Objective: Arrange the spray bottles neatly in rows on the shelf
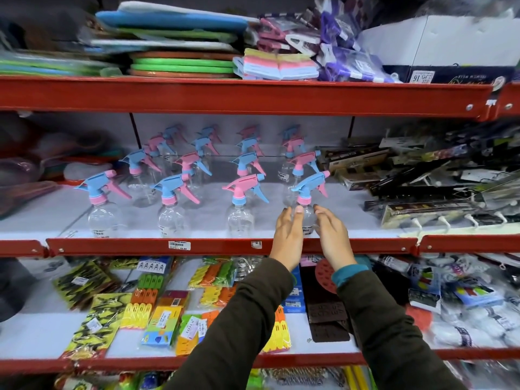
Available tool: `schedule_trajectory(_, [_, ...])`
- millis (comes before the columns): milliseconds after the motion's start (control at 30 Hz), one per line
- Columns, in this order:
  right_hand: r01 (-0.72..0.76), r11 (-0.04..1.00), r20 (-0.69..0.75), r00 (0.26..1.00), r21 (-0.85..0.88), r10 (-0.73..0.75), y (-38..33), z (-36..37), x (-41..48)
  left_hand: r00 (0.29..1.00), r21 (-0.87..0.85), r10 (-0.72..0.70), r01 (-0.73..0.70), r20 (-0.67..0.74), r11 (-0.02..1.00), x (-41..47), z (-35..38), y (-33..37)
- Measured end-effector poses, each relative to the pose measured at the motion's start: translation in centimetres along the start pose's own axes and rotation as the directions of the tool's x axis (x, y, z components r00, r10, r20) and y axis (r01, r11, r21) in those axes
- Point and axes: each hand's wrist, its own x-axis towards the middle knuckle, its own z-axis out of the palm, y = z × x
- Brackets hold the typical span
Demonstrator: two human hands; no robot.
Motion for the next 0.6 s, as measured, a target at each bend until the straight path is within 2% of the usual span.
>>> schedule_trajectory(467, [0.062,0.992,-0.01,0.998,-0.107,-0.063,0.0,-0.4,-0.9,0.998,-0.033,-0.052,0.052,0.024,0.998,0.5,-0.9,0.2])
schedule_trajectory(600, [0.057,0.994,-0.052,0.997,-0.096,-0.062,-0.2,-0.9,-1.3,0.999,-0.05,-0.031,0.029,-0.035,0.998,-0.2,-1.0,0.1])
